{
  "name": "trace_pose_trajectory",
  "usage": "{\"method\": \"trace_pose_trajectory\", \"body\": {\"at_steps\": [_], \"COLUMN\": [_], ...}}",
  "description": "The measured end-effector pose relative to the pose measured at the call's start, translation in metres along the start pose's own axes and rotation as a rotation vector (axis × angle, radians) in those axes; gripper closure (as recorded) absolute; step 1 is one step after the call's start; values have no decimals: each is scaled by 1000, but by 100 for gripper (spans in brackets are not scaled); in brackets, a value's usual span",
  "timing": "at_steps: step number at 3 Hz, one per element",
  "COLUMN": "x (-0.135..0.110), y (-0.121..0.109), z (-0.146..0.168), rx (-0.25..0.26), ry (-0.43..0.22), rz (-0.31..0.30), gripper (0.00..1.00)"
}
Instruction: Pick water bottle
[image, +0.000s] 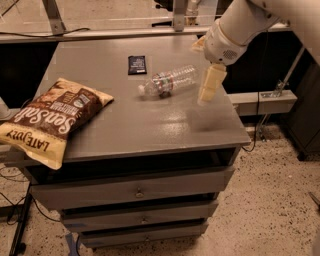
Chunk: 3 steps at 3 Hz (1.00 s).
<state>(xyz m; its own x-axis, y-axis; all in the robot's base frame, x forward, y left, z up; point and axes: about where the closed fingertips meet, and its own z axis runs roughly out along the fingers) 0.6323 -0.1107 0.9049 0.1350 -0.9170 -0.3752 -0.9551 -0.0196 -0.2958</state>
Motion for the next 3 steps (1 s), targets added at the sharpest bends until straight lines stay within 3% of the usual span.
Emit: {"method": "trace_pose_trajectory", "body": {"at_steps": [2, 3], "x": [3, 7], "y": [-64, -77], "z": [65, 89], "rx": [-42, -69], "ry": [-9, 0], "rz": [30, 68], "gripper": [0, 20]}}
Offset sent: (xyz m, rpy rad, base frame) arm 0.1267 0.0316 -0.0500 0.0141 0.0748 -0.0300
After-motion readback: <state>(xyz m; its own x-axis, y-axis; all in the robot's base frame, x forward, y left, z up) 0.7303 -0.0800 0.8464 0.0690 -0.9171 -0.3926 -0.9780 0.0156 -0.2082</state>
